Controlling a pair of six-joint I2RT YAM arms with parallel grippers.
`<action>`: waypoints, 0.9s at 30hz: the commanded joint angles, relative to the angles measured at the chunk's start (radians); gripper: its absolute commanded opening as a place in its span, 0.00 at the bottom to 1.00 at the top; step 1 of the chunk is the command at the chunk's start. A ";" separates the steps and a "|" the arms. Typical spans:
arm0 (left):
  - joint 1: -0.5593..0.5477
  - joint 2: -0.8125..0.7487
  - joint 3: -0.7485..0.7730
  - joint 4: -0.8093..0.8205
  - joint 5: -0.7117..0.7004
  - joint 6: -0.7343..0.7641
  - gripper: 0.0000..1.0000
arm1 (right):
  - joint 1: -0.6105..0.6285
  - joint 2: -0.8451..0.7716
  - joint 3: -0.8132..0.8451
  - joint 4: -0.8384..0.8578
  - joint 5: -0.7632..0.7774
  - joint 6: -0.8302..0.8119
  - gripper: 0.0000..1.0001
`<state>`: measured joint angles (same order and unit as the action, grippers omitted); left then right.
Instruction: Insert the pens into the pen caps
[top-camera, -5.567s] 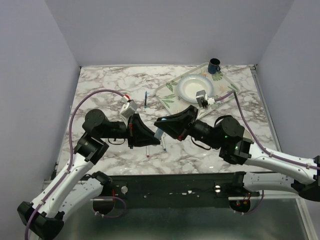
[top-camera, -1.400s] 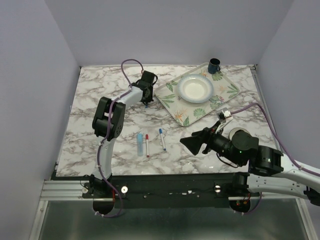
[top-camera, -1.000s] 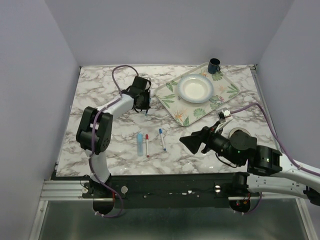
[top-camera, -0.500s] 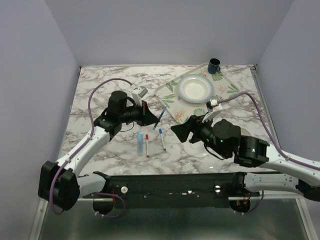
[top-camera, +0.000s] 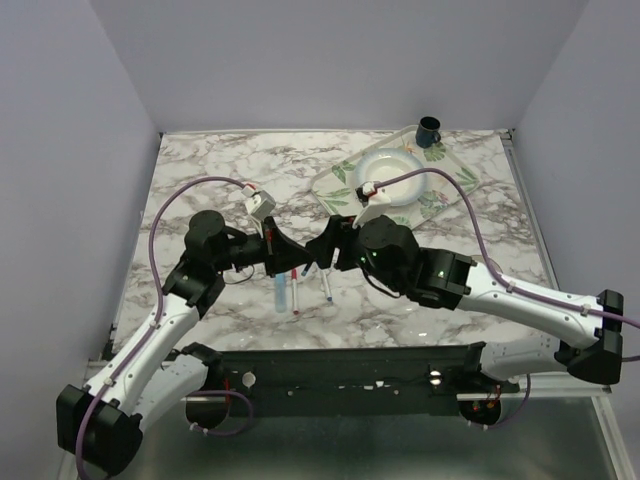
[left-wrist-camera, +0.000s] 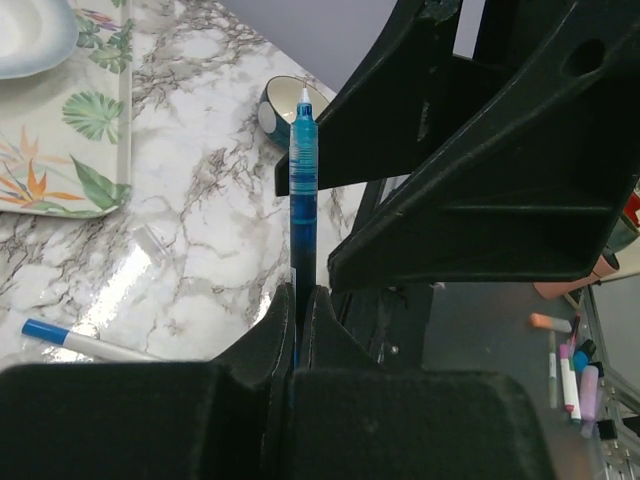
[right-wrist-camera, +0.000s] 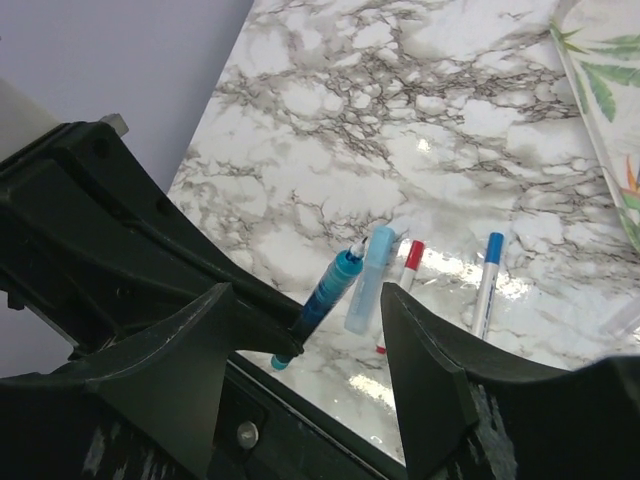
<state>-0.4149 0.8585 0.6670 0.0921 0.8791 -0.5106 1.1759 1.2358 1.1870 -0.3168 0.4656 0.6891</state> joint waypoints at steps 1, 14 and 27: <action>-0.005 -0.015 -0.007 0.046 0.057 -0.023 0.00 | -0.004 0.025 0.028 0.068 -0.015 0.015 0.66; -0.005 -0.036 -0.023 0.089 0.066 -0.048 0.00 | -0.005 0.030 -0.015 0.176 -0.005 -0.020 0.05; -0.002 -0.009 -0.023 0.115 0.093 -0.074 0.36 | -0.005 -0.019 -0.066 0.282 -0.100 -0.065 0.01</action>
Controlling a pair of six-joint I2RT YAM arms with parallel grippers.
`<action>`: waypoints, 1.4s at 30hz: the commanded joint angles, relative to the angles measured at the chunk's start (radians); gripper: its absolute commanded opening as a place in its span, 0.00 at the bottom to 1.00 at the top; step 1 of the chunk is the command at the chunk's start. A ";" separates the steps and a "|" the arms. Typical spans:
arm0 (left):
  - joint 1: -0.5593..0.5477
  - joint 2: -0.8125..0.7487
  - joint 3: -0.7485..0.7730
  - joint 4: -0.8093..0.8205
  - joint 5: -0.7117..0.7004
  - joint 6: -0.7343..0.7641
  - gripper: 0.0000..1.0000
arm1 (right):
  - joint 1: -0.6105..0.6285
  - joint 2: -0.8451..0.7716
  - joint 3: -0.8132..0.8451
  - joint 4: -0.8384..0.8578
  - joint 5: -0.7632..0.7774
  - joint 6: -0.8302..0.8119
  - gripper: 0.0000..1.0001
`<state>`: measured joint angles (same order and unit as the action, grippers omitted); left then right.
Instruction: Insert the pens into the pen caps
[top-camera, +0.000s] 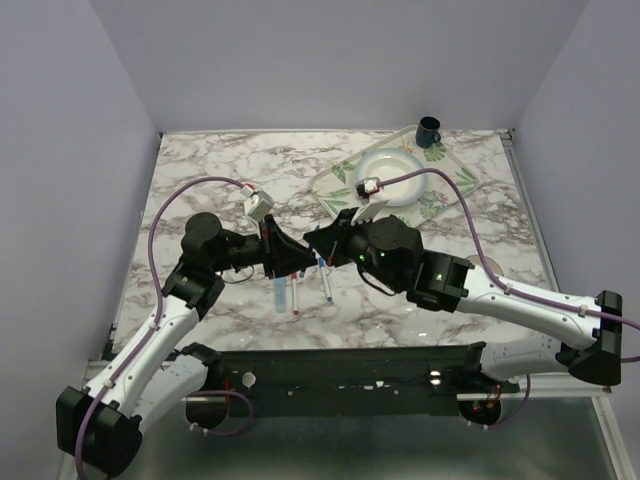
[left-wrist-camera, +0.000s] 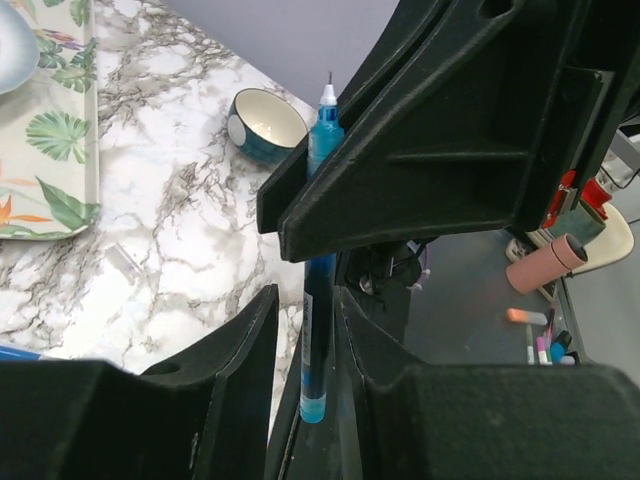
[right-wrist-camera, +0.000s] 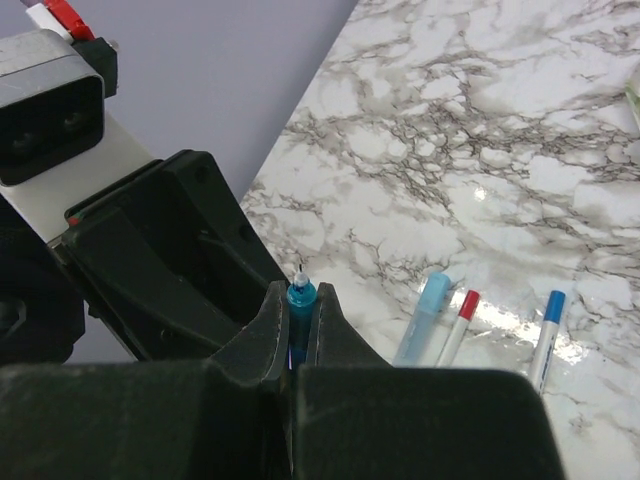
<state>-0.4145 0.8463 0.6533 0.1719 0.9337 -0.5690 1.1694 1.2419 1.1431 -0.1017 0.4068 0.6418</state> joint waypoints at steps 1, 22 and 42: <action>-0.003 0.004 -0.009 0.037 0.042 -0.015 0.35 | 0.001 -0.024 -0.023 0.068 -0.043 -0.018 0.01; 0.011 -0.003 0.040 -0.216 -0.205 0.152 0.00 | -0.007 -0.107 -0.054 -0.165 -0.030 -0.031 0.56; 0.057 -0.148 0.063 -0.450 -0.769 0.245 0.00 | -0.321 0.054 -0.287 -0.354 -0.054 0.101 0.41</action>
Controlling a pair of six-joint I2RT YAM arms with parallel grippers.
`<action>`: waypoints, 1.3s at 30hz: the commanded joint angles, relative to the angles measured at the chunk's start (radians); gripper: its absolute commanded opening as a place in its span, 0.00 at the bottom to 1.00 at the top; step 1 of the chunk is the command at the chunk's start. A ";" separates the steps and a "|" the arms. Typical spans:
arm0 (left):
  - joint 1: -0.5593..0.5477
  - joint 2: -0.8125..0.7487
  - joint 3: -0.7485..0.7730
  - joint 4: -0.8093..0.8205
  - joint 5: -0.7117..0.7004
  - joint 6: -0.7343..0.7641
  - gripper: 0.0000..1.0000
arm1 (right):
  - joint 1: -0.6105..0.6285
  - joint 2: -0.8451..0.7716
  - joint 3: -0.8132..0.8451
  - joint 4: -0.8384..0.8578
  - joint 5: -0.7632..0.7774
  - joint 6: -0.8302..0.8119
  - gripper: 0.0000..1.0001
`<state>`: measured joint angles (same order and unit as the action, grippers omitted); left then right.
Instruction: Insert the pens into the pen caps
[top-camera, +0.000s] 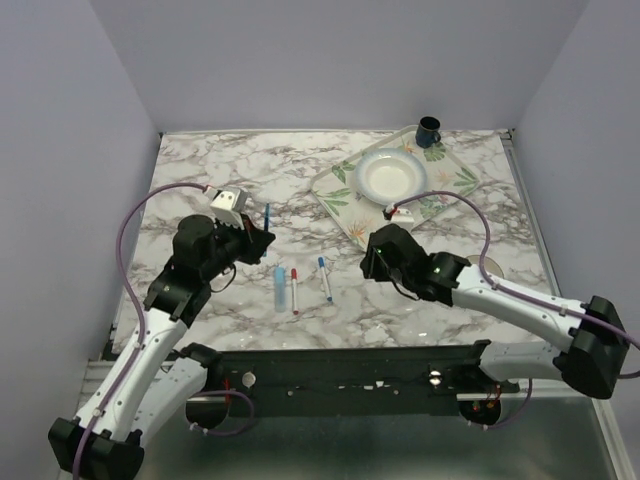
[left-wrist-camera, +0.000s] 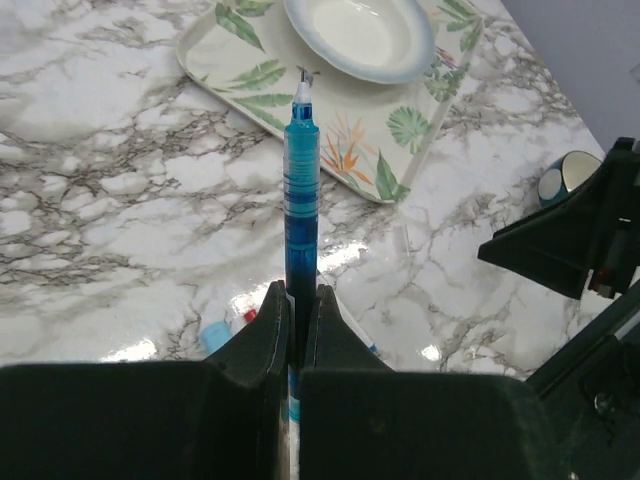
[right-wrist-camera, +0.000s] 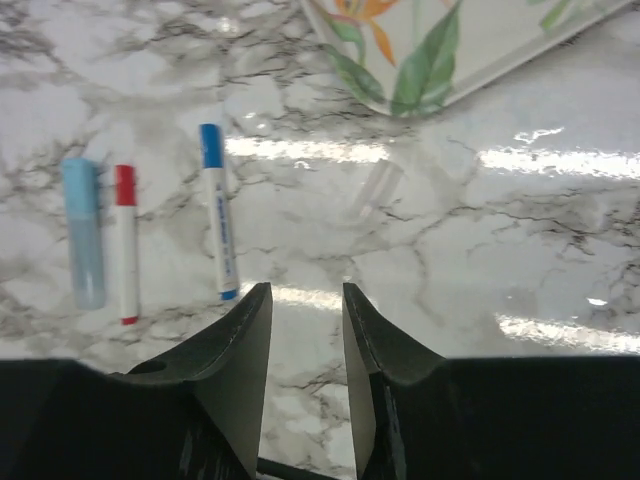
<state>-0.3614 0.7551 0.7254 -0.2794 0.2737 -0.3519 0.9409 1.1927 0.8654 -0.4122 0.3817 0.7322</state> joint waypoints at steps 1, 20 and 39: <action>0.004 -0.062 -0.011 0.005 -0.111 0.028 0.00 | -0.129 0.126 -0.002 -0.042 -0.058 0.012 0.40; 0.006 -0.042 -0.011 0.020 -0.085 0.025 0.00 | -0.202 0.485 0.130 0.035 -0.141 0.053 0.39; 0.007 -0.039 -0.012 0.023 -0.071 0.025 0.00 | -0.215 0.620 0.208 -0.047 -0.058 0.102 0.38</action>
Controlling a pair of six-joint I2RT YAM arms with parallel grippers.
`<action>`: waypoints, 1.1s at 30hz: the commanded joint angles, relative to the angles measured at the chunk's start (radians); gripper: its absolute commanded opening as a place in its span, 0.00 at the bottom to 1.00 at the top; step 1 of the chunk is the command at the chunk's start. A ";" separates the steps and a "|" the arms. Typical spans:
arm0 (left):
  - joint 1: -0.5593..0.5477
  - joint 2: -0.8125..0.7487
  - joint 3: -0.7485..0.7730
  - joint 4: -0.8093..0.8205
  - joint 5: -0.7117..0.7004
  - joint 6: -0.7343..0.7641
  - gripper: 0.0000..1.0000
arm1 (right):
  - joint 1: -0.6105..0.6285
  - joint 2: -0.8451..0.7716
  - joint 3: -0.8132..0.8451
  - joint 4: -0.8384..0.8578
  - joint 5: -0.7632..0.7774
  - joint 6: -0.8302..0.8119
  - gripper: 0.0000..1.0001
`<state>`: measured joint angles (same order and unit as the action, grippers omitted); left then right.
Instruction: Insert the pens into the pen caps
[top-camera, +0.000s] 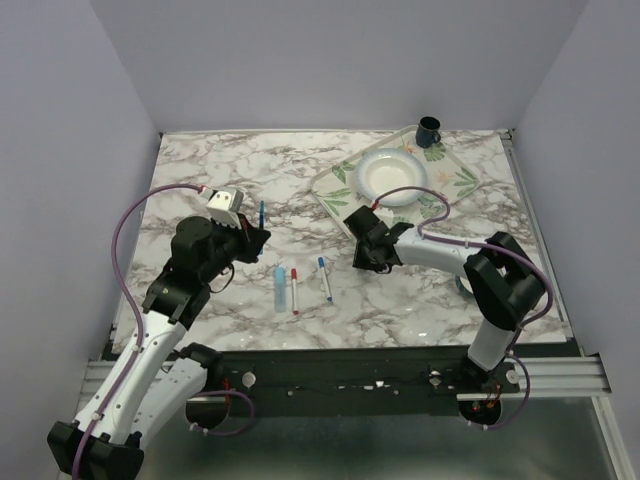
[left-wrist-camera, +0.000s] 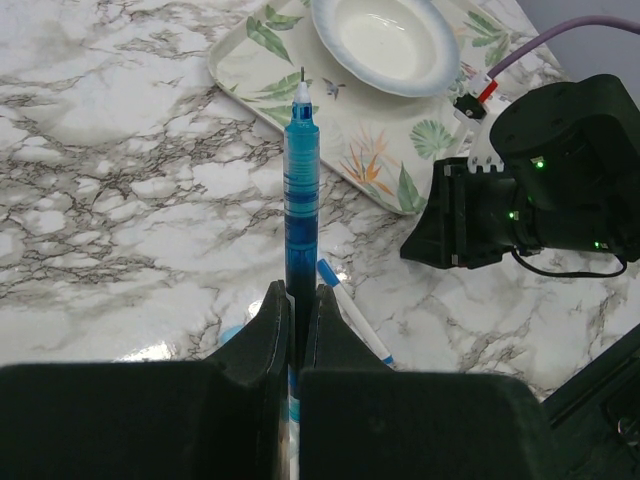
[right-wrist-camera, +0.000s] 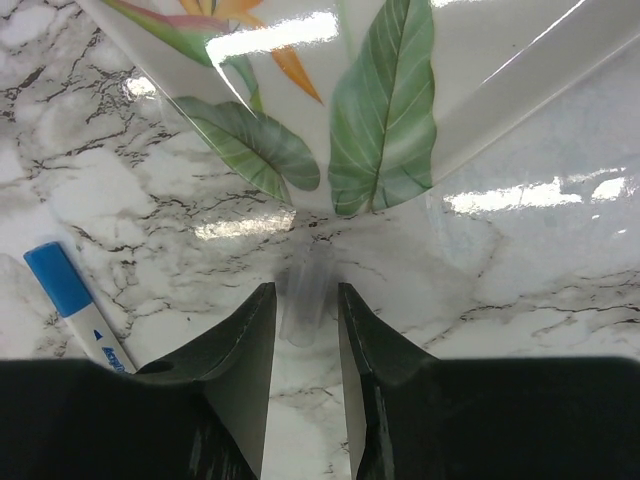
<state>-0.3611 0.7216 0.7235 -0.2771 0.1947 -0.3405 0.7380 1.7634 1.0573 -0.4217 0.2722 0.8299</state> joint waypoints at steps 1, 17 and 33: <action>0.005 -0.008 -0.012 0.022 0.006 0.014 0.00 | -0.014 0.050 0.013 -0.032 0.050 0.000 0.39; 0.007 -0.021 -0.016 0.030 0.017 0.015 0.00 | -0.020 0.079 -0.005 -0.025 0.045 -0.018 0.31; 0.004 0.010 -0.036 0.084 0.244 -0.015 0.00 | -0.017 0.002 -0.138 0.097 -0.096 0.003 0.12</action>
<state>-0.3611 0.7383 0.7044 -0.2413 0.2817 -0.3435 0.7242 1.7386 0.9955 -0.3294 0.2554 0.8127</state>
